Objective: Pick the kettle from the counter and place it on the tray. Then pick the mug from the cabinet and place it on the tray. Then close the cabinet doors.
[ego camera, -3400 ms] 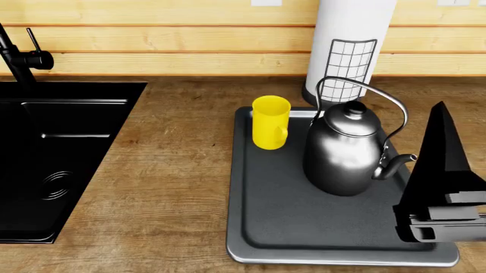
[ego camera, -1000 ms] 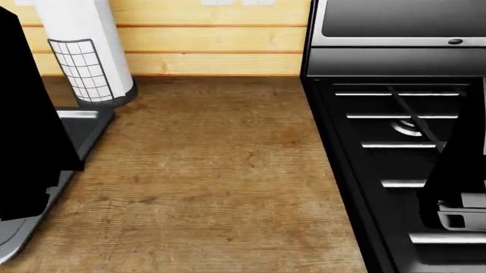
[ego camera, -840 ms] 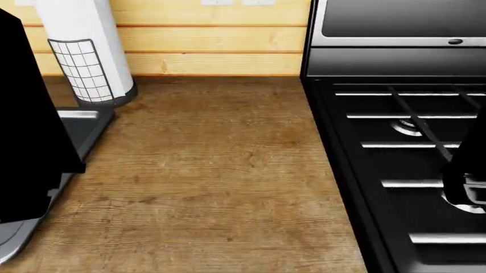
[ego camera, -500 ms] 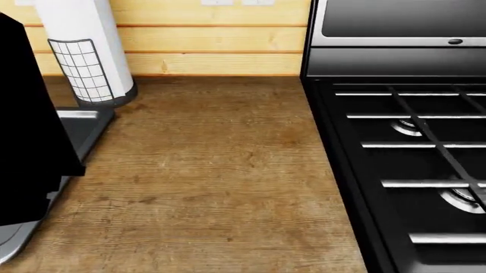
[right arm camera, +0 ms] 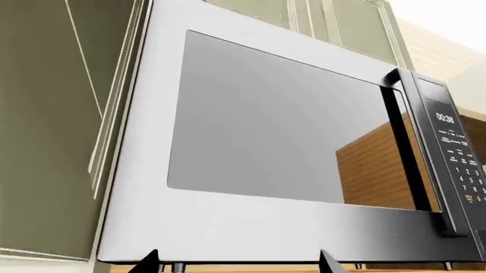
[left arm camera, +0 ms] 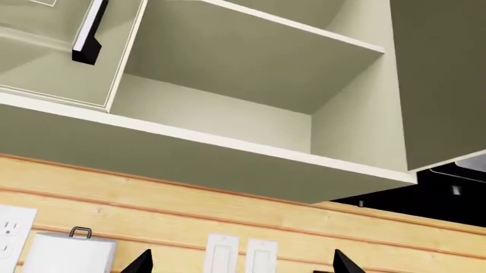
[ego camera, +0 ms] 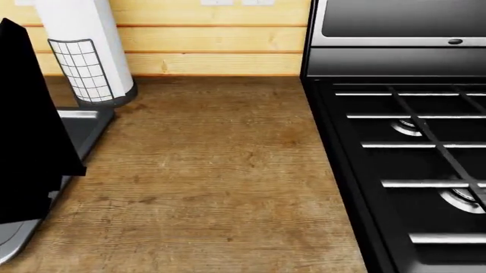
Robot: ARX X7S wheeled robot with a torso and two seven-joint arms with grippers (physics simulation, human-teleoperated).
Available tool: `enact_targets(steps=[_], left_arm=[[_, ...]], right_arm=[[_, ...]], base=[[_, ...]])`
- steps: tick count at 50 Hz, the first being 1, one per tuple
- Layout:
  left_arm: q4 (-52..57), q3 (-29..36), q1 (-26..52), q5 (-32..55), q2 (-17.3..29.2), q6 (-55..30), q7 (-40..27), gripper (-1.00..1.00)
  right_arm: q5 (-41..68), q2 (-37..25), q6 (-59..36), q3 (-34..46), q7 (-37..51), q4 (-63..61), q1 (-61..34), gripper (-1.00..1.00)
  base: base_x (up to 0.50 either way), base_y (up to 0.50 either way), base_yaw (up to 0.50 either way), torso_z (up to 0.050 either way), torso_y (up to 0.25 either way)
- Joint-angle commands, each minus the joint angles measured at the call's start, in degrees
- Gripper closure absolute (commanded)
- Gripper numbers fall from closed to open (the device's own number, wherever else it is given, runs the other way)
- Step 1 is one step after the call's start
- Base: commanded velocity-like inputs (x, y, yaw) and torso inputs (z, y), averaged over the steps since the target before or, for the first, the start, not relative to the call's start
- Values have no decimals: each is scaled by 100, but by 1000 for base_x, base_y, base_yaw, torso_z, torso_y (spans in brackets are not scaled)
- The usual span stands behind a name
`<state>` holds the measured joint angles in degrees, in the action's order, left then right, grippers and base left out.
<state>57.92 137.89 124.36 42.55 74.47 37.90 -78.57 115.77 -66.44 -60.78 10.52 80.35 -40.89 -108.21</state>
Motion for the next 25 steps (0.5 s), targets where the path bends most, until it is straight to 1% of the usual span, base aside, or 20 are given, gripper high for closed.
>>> enact_targets(steps=[1,4,5,7,9,14,20,21,25], left_arm=[[-7,-51,-80,-1,37,19,17,-100],[-3,-68,-80,19,59,27,34,-100],[-4,-68,-104,0,47,27,29,-100],[-1,-81,-108,0,43,15,28,-100],[2,-86,-141,-27,38,23,19,-100],[0,-94,-182,-54,79,36,38,-100],[-57,-106,-279,-99,81,97,42,-100],[-62,-102,-309,-127,71,96,37,-100],[-86,-101,-381,-179,87,128,43,-100]], right_arm=[[352,704,-684,1169,359,907,-2173,-100],[405,1013,-876,1387,451,1155,-2603,-100],[461,1210,-1057,1307,566,1276,-2667,-100],[623,1763,-1675,876,940,1600,-2676,-100],[520,2100,-2001,630,959,1801,-2678,-100],[260,2748,-2498,244,961,2098,-2679,-100],[-150,3454,-2915,2,944,2468,-2679,-100],[-325,3528,-2917,12,817,2499,-2679,-100],[-1465,3794,-2911,97,-194,2659,-2678,-100]], base=[[0,0,0,0,0],[0,0,0,0,0],[0,0,0,0,0],[0,0,0,0,0],[0,0,0,0,0],[0,0,0,0,0],[0,0,0,0,0],[0,0,0,10,0],[0,0,0,3,0]])
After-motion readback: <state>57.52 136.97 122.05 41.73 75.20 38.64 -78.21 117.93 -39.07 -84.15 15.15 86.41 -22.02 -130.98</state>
